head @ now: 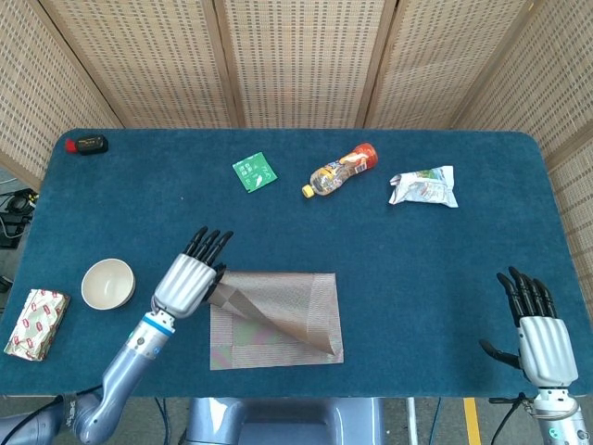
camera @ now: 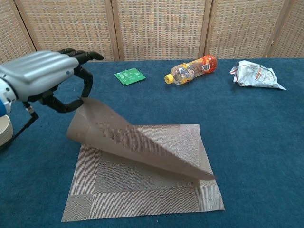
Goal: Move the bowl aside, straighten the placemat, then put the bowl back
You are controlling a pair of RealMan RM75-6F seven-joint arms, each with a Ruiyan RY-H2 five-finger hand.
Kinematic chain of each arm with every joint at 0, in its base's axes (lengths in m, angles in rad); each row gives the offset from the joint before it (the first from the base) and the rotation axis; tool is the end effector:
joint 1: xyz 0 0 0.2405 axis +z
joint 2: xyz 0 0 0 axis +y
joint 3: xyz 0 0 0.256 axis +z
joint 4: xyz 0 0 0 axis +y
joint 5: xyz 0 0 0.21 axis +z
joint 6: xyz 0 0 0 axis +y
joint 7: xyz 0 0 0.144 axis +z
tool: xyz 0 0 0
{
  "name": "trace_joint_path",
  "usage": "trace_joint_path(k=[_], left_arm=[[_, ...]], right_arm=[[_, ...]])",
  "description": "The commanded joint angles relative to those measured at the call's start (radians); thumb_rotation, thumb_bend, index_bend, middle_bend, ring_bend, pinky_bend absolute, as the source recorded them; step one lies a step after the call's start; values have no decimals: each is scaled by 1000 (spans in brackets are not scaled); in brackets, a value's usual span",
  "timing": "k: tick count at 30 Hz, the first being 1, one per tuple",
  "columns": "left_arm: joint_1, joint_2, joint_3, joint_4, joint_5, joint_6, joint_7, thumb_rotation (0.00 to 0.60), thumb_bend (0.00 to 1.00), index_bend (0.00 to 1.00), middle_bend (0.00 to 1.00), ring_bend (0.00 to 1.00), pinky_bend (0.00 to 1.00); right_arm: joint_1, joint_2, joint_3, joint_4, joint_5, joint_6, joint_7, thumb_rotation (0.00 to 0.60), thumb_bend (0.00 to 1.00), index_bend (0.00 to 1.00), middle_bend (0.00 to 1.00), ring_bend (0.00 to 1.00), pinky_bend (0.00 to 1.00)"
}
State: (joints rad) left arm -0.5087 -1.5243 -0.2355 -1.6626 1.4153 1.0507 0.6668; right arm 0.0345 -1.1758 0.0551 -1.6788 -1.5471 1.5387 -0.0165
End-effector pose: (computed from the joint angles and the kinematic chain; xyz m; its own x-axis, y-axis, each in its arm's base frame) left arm -0.1371 0.2893 0.0068 0.6023 0.0054 0.7983 0.7049 -0.4730 -0.5286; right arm -0.2916 -0.1656 0.1417 0.2971 0.0327 0.9543 -0.9545 -0.0148 0.2977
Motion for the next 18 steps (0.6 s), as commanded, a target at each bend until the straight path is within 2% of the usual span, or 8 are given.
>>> trace_joint_path(k=[1,5,13,16,18], left_arm=[[-76,-4,-79,88,-104,-60,-1,600,576,567,0,0,0],[-158,-33,-129,221,-190,-116,-1,600,576,565,0,0,0],[-267,-93,-157,449,-240,-164,-77,600,553,510,0,0,0],[-298,-117,-156,522,-244,-178,-108,600,501,419,0,0,0],[-321,-139,-150,580,-247,-190,-134,600,400,288,0,0,0]], right_arm=[[6,-10,7,8,15,-11,-14,600,154,0,0,0,0],[15,-26,14,19,35,-28,-40,600,154,0,0,0,0],[27,-50,35,39,63,-36,-60,600,154,0,0,0,0],[33,-56,46,48,79,-43,-60,600,154,0,0,0,0],[37,-60,51,55,93,-51,-63,600,154,0,0,0,0]])
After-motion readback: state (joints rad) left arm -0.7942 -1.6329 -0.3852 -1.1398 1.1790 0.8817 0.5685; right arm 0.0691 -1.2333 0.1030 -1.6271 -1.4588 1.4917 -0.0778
